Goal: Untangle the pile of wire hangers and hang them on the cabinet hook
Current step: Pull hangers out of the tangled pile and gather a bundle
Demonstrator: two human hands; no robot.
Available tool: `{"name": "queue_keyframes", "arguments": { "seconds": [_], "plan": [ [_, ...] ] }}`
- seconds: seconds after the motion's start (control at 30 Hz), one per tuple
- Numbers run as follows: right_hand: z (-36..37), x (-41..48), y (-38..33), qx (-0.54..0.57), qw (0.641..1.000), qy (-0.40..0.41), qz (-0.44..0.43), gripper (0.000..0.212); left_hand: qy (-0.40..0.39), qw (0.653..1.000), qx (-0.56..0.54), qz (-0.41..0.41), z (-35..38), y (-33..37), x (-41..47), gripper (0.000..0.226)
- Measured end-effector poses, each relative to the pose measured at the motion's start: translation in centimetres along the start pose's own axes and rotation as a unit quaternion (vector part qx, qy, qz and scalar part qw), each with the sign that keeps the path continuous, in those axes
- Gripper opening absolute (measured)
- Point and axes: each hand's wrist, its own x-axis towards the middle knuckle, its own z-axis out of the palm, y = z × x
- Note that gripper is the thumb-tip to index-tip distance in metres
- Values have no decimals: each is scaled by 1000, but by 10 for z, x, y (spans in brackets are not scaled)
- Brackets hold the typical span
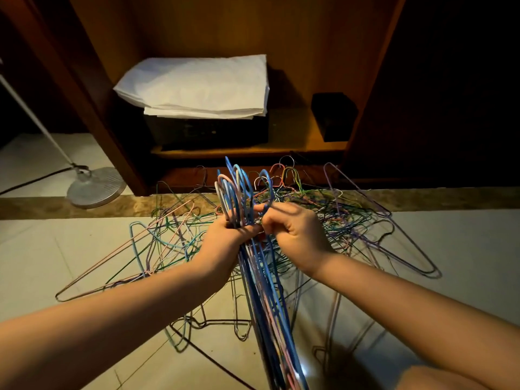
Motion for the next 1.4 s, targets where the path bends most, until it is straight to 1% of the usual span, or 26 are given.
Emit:
{"name": "queue_keyframes", "arguments": {
  "seconds": [0.1, 0.17, 0.23, 0.33, 0.43, 0.63, 0.73, 0.77, 0.83, 0.9, 0.97, 1.03, 1.07, 1.17, 1.27, 1.33, 1.4],
  "plan": [
    [1, -3, 4, 31, 999, 19, 40, 28, 2, 1000, -3, -6, 1, -1, 1, 25],
    [2, -5, 4, 58, 992, 22, 109, 33, -12, 1000, -3, -4, 1, -2, 1, 23],
    [5, -6, 2, 74, 986, 27, 148, 32, -40, 999, 1, -3, 2, -2, -1, 26],
    [8, -7, 0, 78, 986, 58, 134, 33, -49, 999, 3, -10, 4, -5, -1, 30],
    [8, -9, 2, 84, 986, 68, 130, 25, -22, 1000, 2, -16, 5, -6, 0, 31],
    [7, -12, 6, 112, 984, 40, 133, 14, -8, 1000, -9, -20, 9, -7, -1, 27],
    [0, -14, 9, 84, 988, 24, 125, 11, -6, 999, 6, -43, 10, -7, -1, 26],
    [-3, -16, 12, 71, 988, 12, 134, 11, -4, 998, 10, -54, 11, -7, -1, 24],
    [-8, -25, 29, 59, 982, -17, 178, 10, 1, 997, 4, -77, 13, -8, -2, 22],
    [-10, -47, 54, 66, 967, -50, 241, 12, 1, 996, -5, -93, 14, -8, -2, 22],
    [-11, -84, 82, 76, 942, -69, 319, 23, -6, 995, 3, -99, 13, -8, -2, 20],
    [-13, -129, 105, 67, 914, -66, 395, 36, -9, 995, 25, -96, 10, -11, -2, 18],
    [-15, -151, 117, 53, 900, -60, 428, 38, -6, 995, 34, -96, 7, -12, -2, 17],
    [-25, -196, 137, -12, 860, -38, 508, 32, -2, 991, 70, -112, -1, -21, -1, 16],
    [-40, -221, 151, -62, 823, 34, 564, 16, 14, 985, 109, -135, -6, -33, -2, 15],
    [-48, -233, 159, -76, 791, 72, 602, 16, 25, 979, 142, -144, -7, -40, -3, 15],
    [-51, -242, 164, -90, 763, 72, 636, 19, 31, 975, 159, -150, -5, -47, -4, 15]
  ]
}}
